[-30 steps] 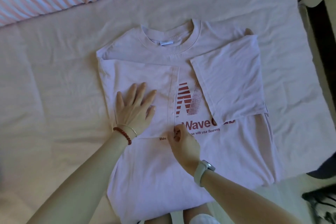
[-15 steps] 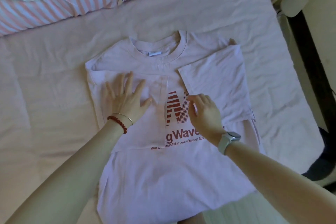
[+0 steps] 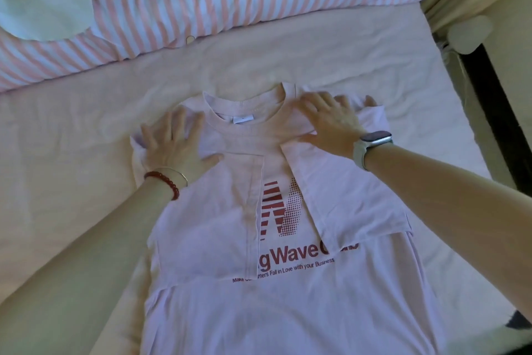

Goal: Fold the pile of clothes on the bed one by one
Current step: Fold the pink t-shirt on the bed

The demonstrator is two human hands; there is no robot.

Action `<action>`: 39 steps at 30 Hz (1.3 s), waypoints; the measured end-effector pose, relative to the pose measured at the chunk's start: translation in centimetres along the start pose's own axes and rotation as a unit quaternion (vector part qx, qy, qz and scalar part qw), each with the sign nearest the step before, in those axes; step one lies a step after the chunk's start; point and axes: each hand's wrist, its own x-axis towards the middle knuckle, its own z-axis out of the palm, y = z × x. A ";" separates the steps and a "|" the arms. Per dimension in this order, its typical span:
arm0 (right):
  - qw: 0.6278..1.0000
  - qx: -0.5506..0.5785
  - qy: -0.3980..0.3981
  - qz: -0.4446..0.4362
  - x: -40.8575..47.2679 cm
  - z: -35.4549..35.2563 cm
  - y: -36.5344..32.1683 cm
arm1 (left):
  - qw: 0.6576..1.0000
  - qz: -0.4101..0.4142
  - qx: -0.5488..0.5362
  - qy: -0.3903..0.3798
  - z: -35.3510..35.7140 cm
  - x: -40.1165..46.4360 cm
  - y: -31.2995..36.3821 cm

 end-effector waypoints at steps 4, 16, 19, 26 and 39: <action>0.991 0.037 -0.090 0.093 1.0 -0.3 3.1 | 0.993 -0.073 -0.023 -0.090 -1.9 2.7 -2.3; 0.993 0.065 0.083 -0.044 -3.2 -2.7 3.0 | 0.964 0.083 -0.214 0.136 -4.6 -0.8 -2.1; 0.976 0.059 0.182 -0.100 -7.5 -2.6 1.7 | 0.954 0.125 -0.190 0.197 -4.4 -5.8 -1.3; 0.968 0.111 0.202 -0.095 -20.3 1.6 -1.3 | 0.953 0.171 -0.173 0.183 -1.1 -20.3 -0.7; 0.957 0.036 -0.287 -0.006 -33.4 7.8 -4.4 | 0.919 0.115 -0.024 -0.376 4.5 -30.4 1.6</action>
